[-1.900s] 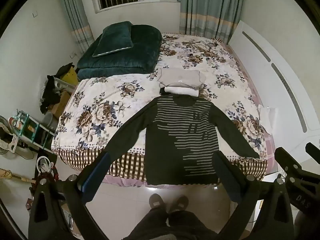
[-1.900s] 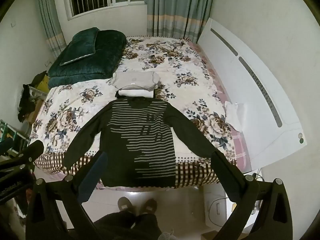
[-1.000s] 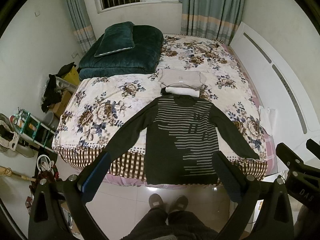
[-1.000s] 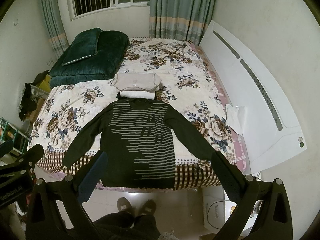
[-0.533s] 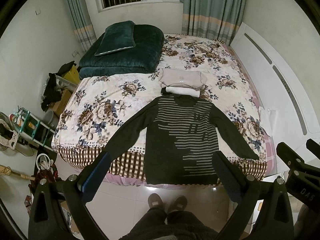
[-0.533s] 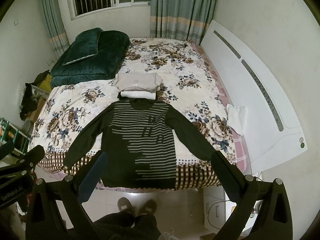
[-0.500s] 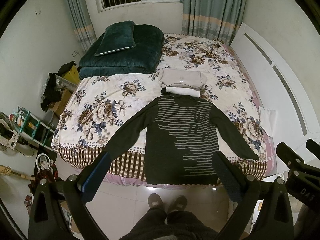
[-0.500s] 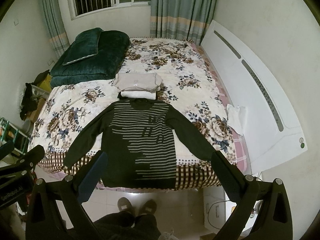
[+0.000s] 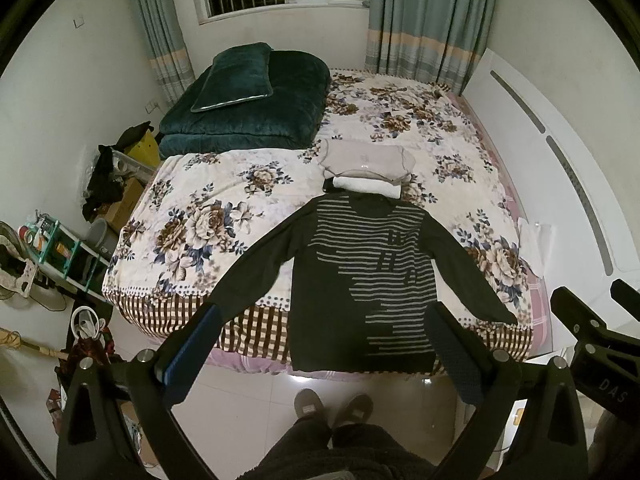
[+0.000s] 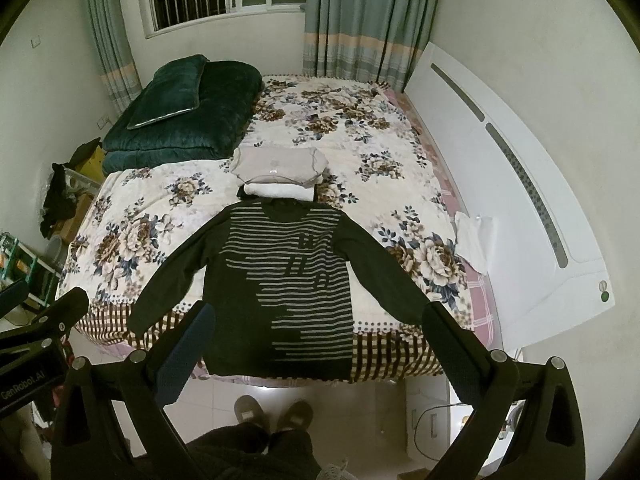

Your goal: Fold small clothes

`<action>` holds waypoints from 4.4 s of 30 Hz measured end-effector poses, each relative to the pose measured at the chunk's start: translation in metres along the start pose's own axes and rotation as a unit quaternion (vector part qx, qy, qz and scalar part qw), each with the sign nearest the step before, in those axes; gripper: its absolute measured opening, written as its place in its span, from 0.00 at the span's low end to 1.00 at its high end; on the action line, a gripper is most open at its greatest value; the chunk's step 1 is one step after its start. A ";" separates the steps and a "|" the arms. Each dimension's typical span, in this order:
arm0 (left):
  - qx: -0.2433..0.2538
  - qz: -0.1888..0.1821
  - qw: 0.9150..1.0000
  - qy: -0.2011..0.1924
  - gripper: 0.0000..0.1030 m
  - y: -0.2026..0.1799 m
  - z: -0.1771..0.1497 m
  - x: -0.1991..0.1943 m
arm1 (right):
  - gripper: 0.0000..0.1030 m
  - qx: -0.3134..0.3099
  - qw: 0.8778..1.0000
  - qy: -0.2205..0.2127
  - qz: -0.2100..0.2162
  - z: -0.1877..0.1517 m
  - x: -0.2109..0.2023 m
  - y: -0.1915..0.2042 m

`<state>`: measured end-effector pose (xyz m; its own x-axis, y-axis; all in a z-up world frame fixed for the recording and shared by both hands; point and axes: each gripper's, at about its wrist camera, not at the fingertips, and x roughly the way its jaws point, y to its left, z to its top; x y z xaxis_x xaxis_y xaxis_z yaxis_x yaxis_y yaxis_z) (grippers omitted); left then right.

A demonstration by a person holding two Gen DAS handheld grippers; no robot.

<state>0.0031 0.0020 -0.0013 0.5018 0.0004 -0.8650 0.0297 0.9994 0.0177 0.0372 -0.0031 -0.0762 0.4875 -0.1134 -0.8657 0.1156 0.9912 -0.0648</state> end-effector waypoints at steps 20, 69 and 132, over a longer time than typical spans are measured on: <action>-0.002 -0.002 1.000 0.000 1.00 0.001 0.000 0.000 | 1.00 -0.001 1.000 -0.001 0.000 0.001 0.001 0.000; 0.031 0.112 0.984 0.133 1.00 -0.101 -0.053 0.477 | 0.95 0.487 0.845 0.194 -0.104 -0.217 0.552 -0.390; -0.168 0.196 0.950 0.176 1.00 0.206 -0.107 0.528 | 0.10 -0.112 0.973 0.166 0.116 -0.068 0.595 0.239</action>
<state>0.1820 0.2114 -0.5081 0.0952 0.3265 -0.9404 -0.4069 0.8749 0.2626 0.2963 0.1712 -0.6400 0.1677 0.1065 -0.9801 -0.1745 0.9817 0.0768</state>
